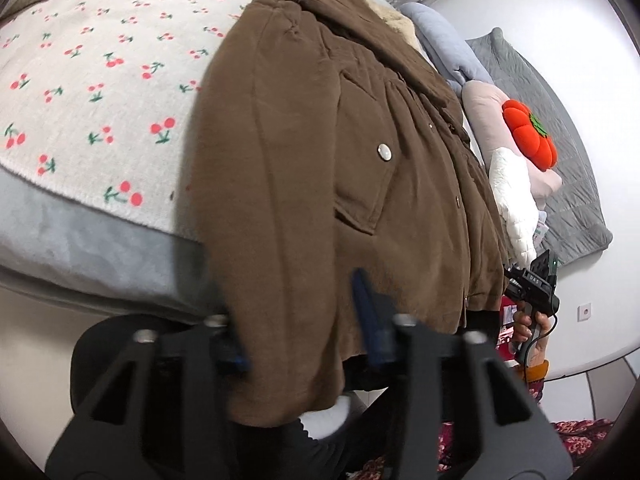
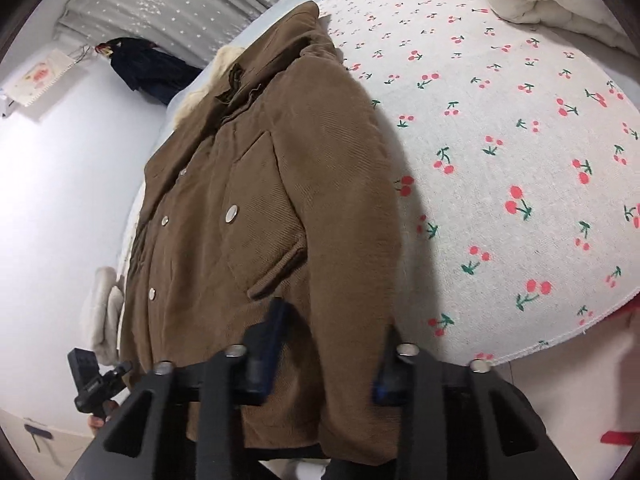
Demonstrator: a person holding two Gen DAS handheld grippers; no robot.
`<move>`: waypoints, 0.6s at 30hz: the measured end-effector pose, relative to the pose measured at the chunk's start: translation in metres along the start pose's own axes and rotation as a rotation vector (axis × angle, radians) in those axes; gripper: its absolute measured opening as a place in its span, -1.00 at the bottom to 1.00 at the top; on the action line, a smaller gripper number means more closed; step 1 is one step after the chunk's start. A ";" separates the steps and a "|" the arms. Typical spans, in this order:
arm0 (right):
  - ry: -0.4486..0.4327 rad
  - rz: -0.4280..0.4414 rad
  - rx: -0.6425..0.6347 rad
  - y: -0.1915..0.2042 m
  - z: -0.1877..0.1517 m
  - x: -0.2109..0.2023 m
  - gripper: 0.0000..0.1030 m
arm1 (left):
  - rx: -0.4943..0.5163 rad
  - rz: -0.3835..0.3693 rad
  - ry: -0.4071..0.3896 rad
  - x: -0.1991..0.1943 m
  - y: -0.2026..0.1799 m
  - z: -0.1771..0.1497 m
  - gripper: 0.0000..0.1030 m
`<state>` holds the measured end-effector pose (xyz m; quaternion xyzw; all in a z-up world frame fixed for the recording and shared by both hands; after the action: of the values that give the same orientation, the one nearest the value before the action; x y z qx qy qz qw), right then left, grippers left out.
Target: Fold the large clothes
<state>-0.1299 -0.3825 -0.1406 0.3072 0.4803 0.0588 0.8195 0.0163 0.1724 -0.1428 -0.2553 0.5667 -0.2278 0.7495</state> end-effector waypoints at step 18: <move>0.057 0.058 -0.019 0.013 0.002 0.015 -0.19 | 0.021 0.099 0.037 0.011 -0.005 -0.011 -0.41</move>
<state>-0.1171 -0.3673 -0.1442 0.3114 0.4938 0.0956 0.8062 0.0083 0.1606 -0.1498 -0.2147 0.5899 -0.2010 0.7521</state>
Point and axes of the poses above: each gripper's, at about its wrist camera, not at the fingertips, and x roughly the way its jaws point, y to its left, z to its top, the point moved 2 cm from there along x, roughly the way its jaws point, and after that the axes turned 5 degrees about -x, right-handed, at the moved point
